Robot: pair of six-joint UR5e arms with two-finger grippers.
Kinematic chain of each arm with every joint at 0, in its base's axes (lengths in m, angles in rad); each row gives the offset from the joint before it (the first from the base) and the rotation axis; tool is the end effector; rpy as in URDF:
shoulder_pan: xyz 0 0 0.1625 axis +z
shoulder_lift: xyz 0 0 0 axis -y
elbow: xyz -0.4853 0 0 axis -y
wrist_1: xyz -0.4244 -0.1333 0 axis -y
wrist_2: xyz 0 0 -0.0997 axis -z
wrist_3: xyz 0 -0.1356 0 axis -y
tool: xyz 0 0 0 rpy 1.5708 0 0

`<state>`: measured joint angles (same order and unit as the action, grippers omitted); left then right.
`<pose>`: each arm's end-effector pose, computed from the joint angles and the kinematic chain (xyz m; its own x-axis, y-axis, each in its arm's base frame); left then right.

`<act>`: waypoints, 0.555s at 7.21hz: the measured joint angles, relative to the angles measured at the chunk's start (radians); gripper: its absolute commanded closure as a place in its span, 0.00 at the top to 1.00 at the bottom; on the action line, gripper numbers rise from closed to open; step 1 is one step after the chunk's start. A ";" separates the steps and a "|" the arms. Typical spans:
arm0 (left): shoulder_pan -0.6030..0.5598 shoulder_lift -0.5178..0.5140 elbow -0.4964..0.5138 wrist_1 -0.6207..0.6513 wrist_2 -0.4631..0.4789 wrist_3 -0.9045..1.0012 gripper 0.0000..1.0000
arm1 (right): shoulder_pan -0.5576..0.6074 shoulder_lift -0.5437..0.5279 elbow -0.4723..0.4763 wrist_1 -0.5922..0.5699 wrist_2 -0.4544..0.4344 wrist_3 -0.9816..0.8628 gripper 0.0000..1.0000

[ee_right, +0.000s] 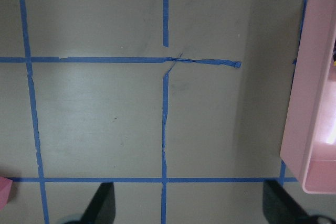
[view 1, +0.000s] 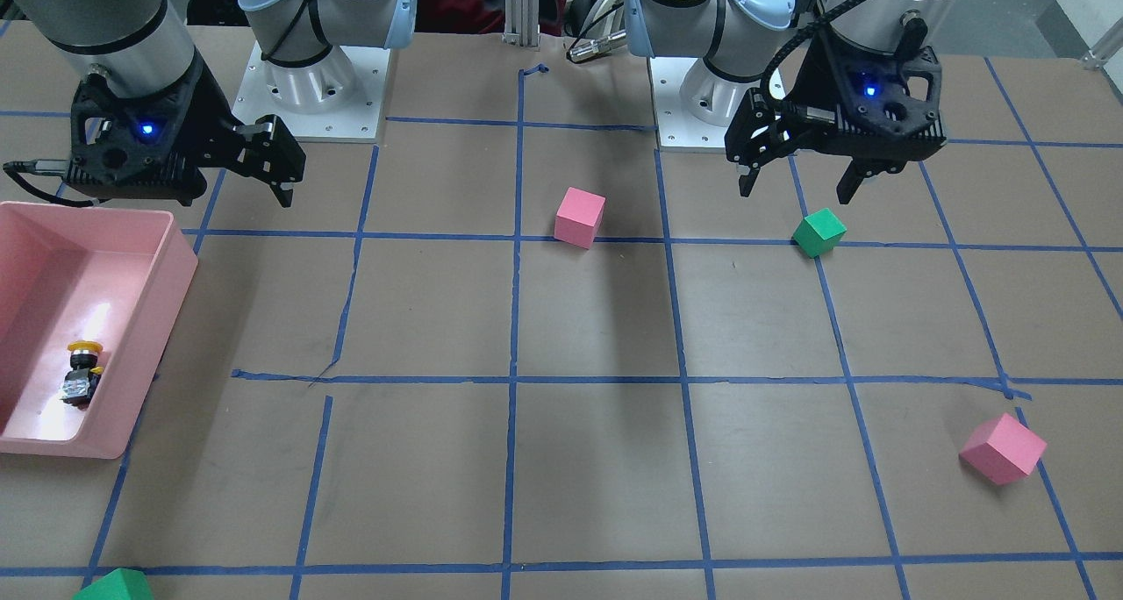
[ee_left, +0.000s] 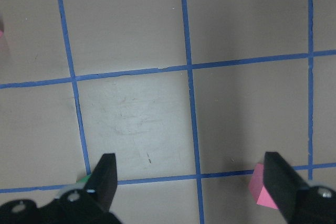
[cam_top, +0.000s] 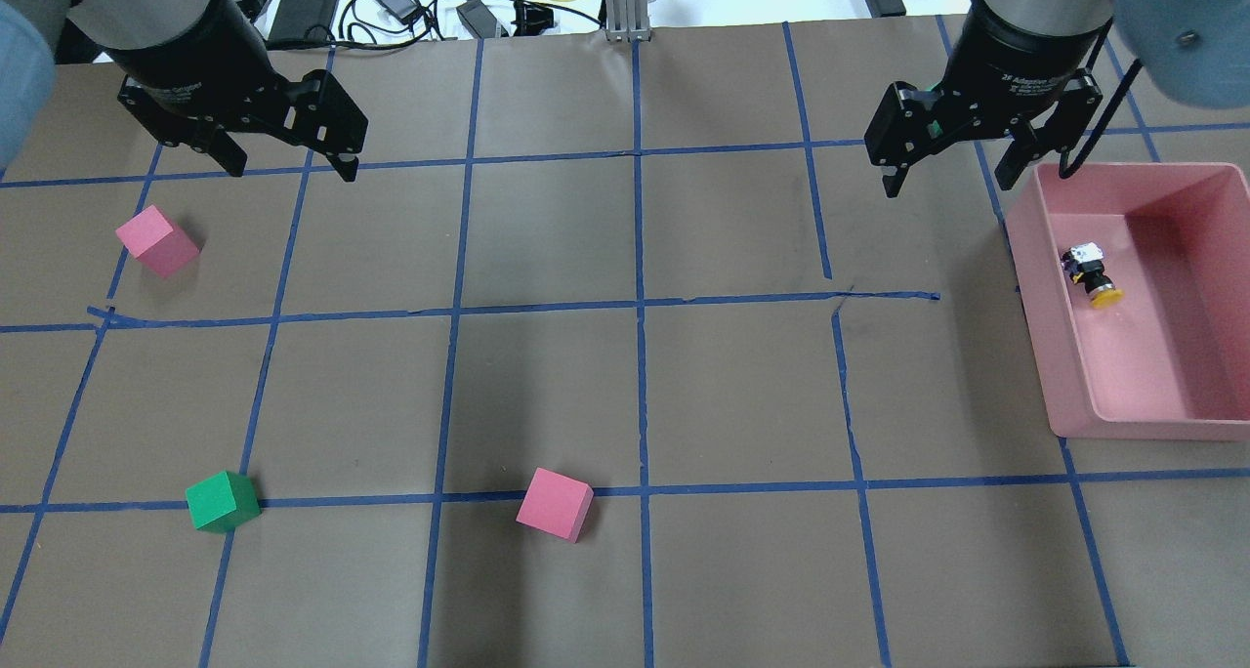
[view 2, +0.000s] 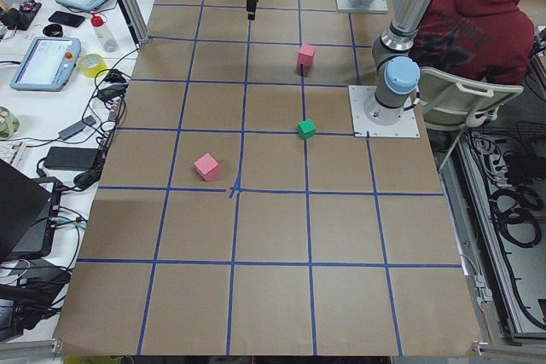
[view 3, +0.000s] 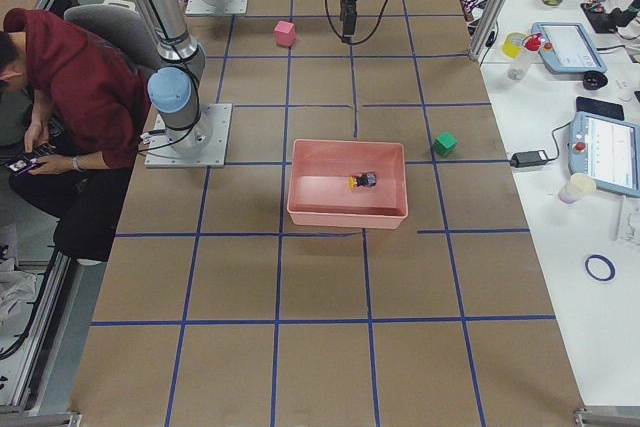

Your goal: Align button upright

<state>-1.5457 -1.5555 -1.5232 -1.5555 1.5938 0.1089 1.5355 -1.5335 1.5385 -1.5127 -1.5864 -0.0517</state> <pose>-0.1169 -0.5292 0.5471 -0.9962 0.0816 -0.0313 0.0837 0.9936 -0.0752 0.1123 -0.5377 0.5037 -0.9998 -0.0173 0.0123 -0.0165 0.9978 0.0638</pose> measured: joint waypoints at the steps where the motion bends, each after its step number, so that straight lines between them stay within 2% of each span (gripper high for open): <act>1: 0.000 0.000 0.000 0.000 0.000 0.000 1.00 | 0.000 0.001 0.002 -0.002 -0.001 0.000 1.00; 4: -0.001 0.003 -0.006 0.001 0.000 0.000 1.00 | 0.000 0.001 -0.001 -0.006 0.013 0.000 1.00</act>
<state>-1.5462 -1.5529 -1.5295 -1.5547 1.5942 0.1093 1.5355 -1.5329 1.5379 -1.5189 -1.5736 -0.0521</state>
